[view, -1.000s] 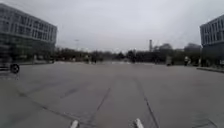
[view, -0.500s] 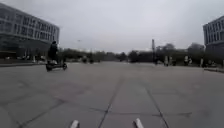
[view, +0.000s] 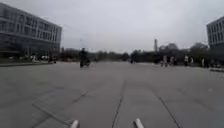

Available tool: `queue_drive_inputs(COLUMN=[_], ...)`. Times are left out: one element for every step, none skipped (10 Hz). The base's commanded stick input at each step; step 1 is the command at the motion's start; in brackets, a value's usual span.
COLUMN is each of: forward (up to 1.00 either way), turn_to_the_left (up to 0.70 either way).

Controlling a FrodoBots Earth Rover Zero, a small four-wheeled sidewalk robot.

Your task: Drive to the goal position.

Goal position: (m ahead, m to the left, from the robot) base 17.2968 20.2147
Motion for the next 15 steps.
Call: queue_drive_inputs(forward=[1.00, 1.00, 1.00, 1.00, 1.00, 1.00, 1.00, 1.00, 1.00, 1.00, 1.00, 1.00, 1.00, 1.00, 1.00], turn_to_the_left=[0.00, 0.00, 0.00, 0.00, 0.00, 0.00, 0.00, 0.00, 0.00, 0.00, 0.00, 0.00, 0.00, 0.00, 0.00])
